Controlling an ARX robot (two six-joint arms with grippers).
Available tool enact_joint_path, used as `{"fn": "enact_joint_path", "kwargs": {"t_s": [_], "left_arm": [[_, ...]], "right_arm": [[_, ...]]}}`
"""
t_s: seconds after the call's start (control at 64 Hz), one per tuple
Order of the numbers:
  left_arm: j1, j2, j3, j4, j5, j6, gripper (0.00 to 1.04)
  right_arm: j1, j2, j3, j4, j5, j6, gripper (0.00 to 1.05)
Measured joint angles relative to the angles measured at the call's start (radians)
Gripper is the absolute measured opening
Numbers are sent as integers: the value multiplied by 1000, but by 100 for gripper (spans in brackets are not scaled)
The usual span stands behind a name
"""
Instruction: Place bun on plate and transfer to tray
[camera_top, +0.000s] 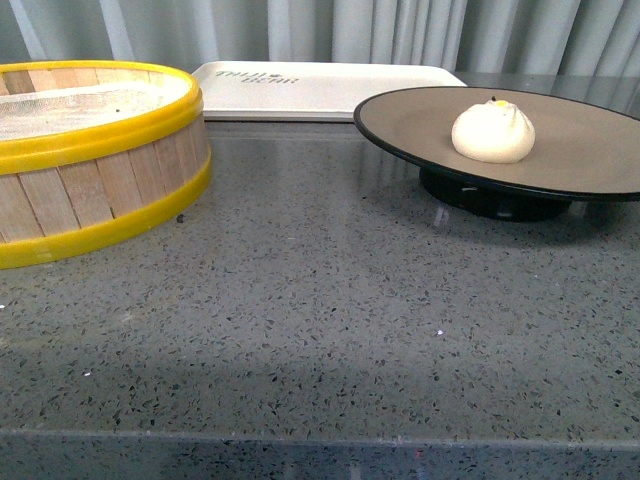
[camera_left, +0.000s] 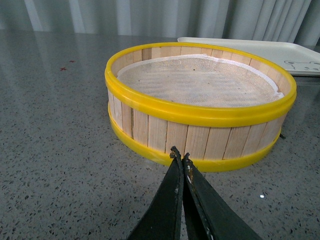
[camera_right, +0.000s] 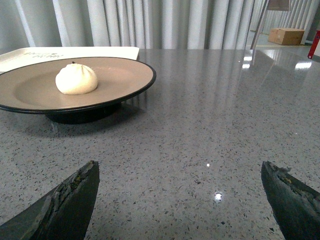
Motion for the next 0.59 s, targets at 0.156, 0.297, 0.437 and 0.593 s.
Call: {"fn": "enact_joint_path", "kwargs": {"t_s": [0.156,0.297,0.437,0.593], "left_arm": [[0,-48,-19,-28,0,0,4],[0,-87,-31,-55,0,0,4],[0,-127,-49,-64,0,0,4],[0,-167,-49,-85,0,0,4]], "right_arm": [[0,0,0,0,0,0,96],[0,0,0,0,0,0,96],[0,0,0,0,0,0,96],[0,0,0,0,0,0,96]]}}
